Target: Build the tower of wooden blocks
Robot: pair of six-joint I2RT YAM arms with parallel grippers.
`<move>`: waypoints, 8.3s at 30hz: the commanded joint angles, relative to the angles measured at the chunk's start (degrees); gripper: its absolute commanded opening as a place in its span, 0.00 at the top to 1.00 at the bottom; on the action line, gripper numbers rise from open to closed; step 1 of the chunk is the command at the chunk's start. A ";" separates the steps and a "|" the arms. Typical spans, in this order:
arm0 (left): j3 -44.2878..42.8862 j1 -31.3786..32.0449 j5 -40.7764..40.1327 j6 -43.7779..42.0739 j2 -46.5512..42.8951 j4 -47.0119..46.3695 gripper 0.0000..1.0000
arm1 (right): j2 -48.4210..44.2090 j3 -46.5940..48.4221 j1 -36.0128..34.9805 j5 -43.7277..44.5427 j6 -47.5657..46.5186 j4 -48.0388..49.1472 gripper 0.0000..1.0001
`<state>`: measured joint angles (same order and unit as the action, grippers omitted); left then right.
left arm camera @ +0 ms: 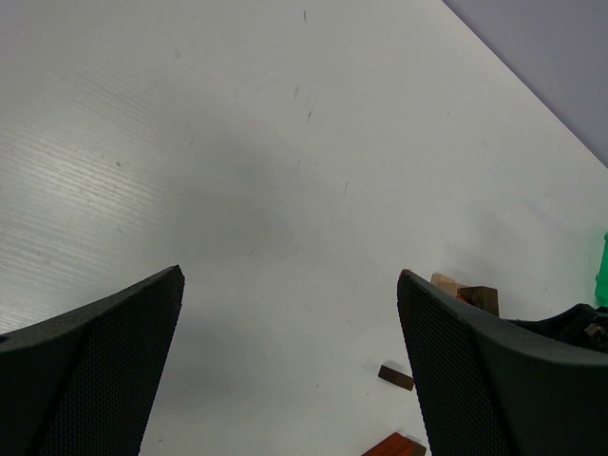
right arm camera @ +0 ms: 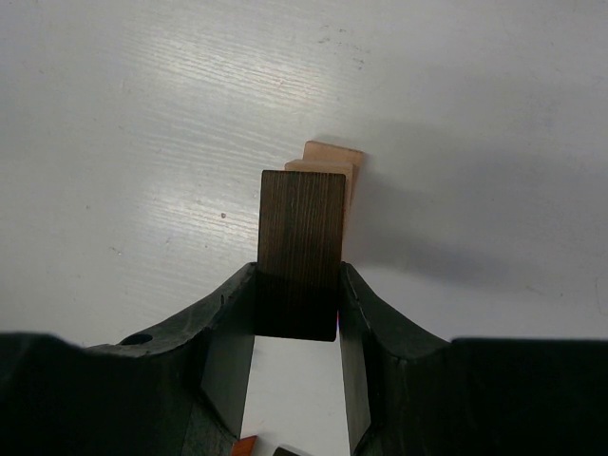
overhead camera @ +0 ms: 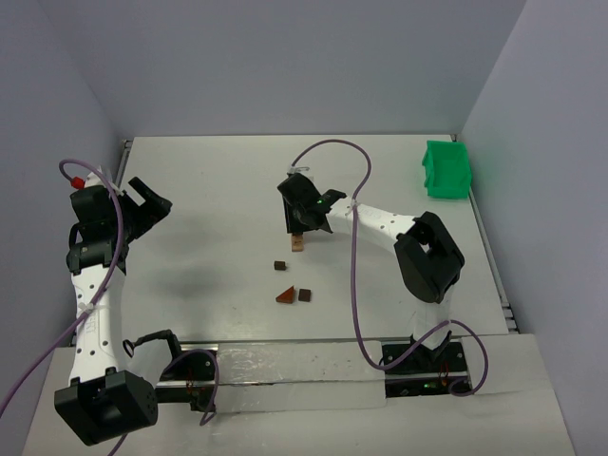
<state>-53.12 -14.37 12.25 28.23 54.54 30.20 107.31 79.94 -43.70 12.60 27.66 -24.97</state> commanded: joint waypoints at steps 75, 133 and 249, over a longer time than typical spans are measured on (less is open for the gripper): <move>-0.58 -0.31 1.90 -0.54 0.48 -2.16 0.01 | 0.12 1.41 0.72 -0.04 1.70 0.31 0.25; 0.04 -0.22 2.03 -0.67 -0.10 -2.29 0.01 | 12.89 8.92 2.80 -2.77 11.01 -6.36 0.46; 3.00 -0.31 11.38 -4.96 -6.92 -5.05 0.01 | -24.47 -4.04 -7.55 -14.38 -26.02 -4.92 0.08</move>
<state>-50.47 -14.37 18.16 26.21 49.61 28.98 86.69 77.52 -50.75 10.68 12.32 -31.18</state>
